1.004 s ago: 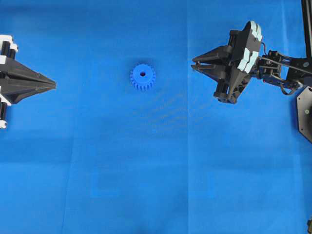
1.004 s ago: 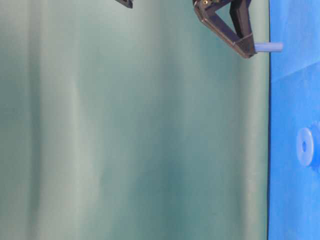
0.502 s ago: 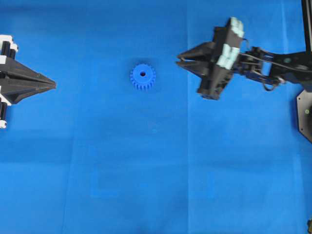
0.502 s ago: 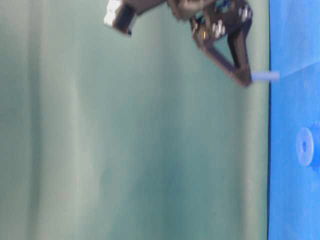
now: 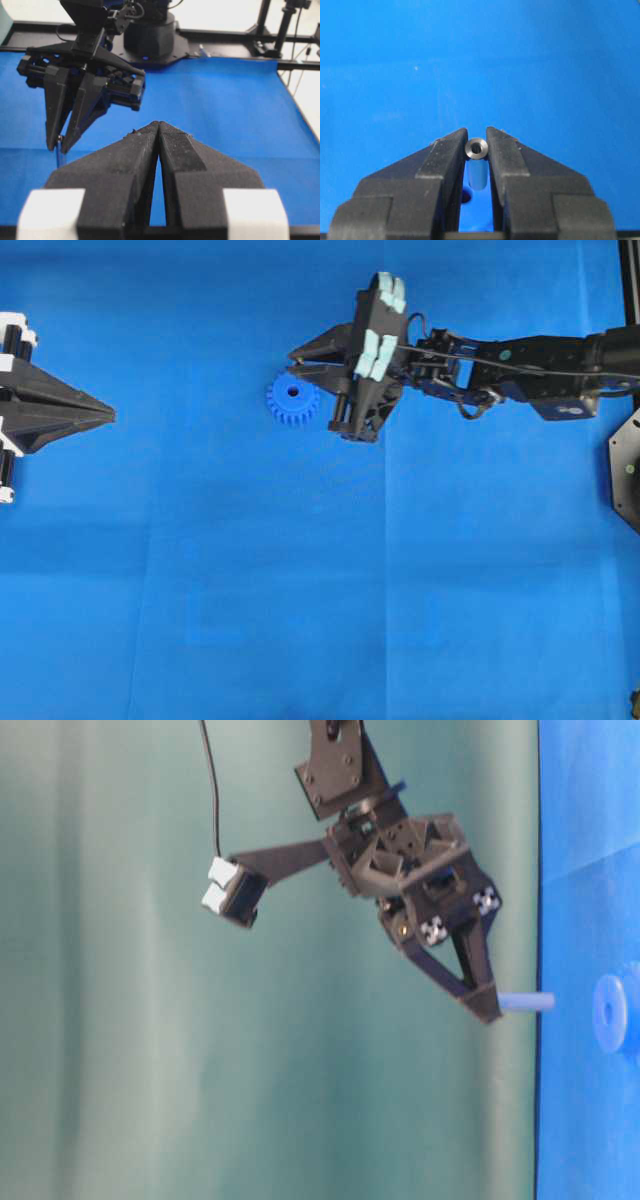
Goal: Insert the shaft placed at a random location into the center hole of the small gear at another random location.
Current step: 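Carry the shaft left over the blue gear's center hole, then align the shaft above the gear hole with the right gripper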
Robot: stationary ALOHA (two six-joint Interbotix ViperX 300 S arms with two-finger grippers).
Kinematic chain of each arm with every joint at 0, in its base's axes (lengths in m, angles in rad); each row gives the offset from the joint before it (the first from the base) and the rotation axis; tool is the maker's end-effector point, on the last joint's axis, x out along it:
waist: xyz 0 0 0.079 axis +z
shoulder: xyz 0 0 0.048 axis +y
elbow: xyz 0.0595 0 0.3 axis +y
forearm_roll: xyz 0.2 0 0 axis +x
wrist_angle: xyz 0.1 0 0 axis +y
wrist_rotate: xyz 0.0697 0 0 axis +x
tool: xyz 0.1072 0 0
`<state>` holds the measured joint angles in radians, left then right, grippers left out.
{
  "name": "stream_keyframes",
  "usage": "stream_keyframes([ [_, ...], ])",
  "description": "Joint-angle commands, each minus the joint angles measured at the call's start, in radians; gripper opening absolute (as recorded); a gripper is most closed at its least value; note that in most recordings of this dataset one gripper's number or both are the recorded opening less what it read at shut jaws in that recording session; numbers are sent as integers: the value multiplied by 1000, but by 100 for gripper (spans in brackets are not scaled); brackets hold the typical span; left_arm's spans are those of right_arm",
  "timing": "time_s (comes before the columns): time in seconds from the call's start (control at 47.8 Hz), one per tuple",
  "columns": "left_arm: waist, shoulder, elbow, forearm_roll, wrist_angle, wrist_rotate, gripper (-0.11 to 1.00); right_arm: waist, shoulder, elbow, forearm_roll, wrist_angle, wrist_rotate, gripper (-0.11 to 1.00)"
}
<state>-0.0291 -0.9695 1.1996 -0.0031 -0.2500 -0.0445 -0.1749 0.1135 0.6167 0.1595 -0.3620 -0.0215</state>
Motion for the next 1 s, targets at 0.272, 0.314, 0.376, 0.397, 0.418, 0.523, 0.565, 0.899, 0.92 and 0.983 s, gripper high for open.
stream_keyframes([
  [0.272,-2,-3,-11,0,-2,2,0,9,-2,-40,-3,0,0,3],
  [0.314,-2,-3,-11,0,0,2,0,9,-2,-38,-2,0,0,3],
  [0.376,-2,-3,-11,0,2,2,0,9,3,-37,-2,-5,0,3],
  [0.397,-3,-3,-11,0,0,2,0,9,5,-35,-2,-3,0,3],
  [0.418,-2,-3,-11,0,0,2,0,8,8,-34,-2,-5,0,3],
  [0.523,-2,-3,-11,2,0,2,0,9,26,-34,2,-11,3,3],
  [0.565,-2,-3,-11,0,0,2,0,9,35,-35,2,-15,5,3],
  [0.899,-2,-3,-11,0,0,2,0,11,80,-32,11,-40,11,3],
  [0.92,-3,-5,-11,0,0,2,0,11,81,-32,11,-40,11,3],
  [0.983,-2,-3,-11,0,0,2,0,11,84,-32,12,-40,12,3],
])
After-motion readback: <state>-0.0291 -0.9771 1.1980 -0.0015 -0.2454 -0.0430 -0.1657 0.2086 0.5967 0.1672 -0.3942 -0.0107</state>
